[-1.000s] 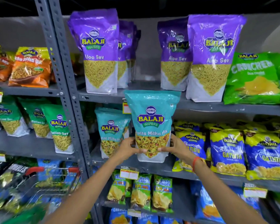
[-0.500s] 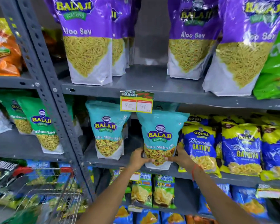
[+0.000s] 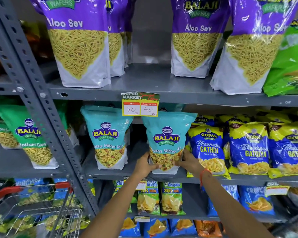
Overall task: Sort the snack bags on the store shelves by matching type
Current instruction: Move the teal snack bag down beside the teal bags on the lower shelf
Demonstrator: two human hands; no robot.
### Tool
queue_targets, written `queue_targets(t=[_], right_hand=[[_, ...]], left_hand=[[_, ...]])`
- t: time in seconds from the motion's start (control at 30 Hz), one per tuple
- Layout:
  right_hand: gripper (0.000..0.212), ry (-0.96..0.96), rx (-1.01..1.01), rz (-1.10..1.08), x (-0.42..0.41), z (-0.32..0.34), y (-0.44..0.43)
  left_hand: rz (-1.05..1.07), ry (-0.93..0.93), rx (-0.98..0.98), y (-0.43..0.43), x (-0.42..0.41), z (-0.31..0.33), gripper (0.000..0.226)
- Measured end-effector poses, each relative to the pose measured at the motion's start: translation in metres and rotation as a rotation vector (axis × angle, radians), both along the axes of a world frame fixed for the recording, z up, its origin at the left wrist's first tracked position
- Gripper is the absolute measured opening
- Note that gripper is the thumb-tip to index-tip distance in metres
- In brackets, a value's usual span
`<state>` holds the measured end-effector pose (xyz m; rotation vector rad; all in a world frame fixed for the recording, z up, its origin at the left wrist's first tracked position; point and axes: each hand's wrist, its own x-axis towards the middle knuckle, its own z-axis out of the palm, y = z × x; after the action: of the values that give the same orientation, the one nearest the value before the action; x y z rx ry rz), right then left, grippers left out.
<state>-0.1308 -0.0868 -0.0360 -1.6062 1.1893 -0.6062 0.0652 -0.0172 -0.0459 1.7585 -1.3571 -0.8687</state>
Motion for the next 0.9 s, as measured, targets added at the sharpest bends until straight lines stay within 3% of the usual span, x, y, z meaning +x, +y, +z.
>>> queue_targets(t=[0.1, 0.2, 0.27, 0.4, 0.53, 0.63, 0.8, 0.9], right_hand=[[0.077, -0.048, -0.018, -0.113, 0.0, -0.004, 0.005], [0.073, -0.164, -0.239, -0.387, 0.004, 0.011, 0.024], [0.048, -0.289, -0.439, -0.531, 0.009, 0.043, 0.044], [0.008, -0.418, -0.709, -0.454, 0.012, 0.117, 0.071], [0.007, -0.529, -0.9, -0.475, 0.003, 0.185, 0.081], [0.009, -0.603, -1.012, -0.507, -0.008, 0.232, 0.08], [0.029, -0.494, -1.254, -0.602, -0.034, 0.278, 0.059], [0.047, -0.342, -1.206, -0.725, -0.053, 0.284, 0.038]], left_hand=[[0.016, 0.017, 0.011, 0.009, -0.003, 0.006, 0.106], [0.133, -0.042, -0.122, 0.024, -0.016, 0.022, 0.119], [0.194, -0.217, -0.233, 0.037, -0.026, 0.038, 0.104], [0.339, -0.455, -0.662, 0.064, -0.048, 0.088, 0.061], [0.314, -0.497, -1.049, 0.062, -0.073, 0.155, 0.034], [0.304, -0.485, -1.213, 0.048, -0.095, 0.211, 0.031], [0.292, -0.408, -1.195, 0.011, -0.119, 0.271, 0.048], [0.276, -0.361, -1.028, -0.012, -0.131, 0.286, 0.068]])
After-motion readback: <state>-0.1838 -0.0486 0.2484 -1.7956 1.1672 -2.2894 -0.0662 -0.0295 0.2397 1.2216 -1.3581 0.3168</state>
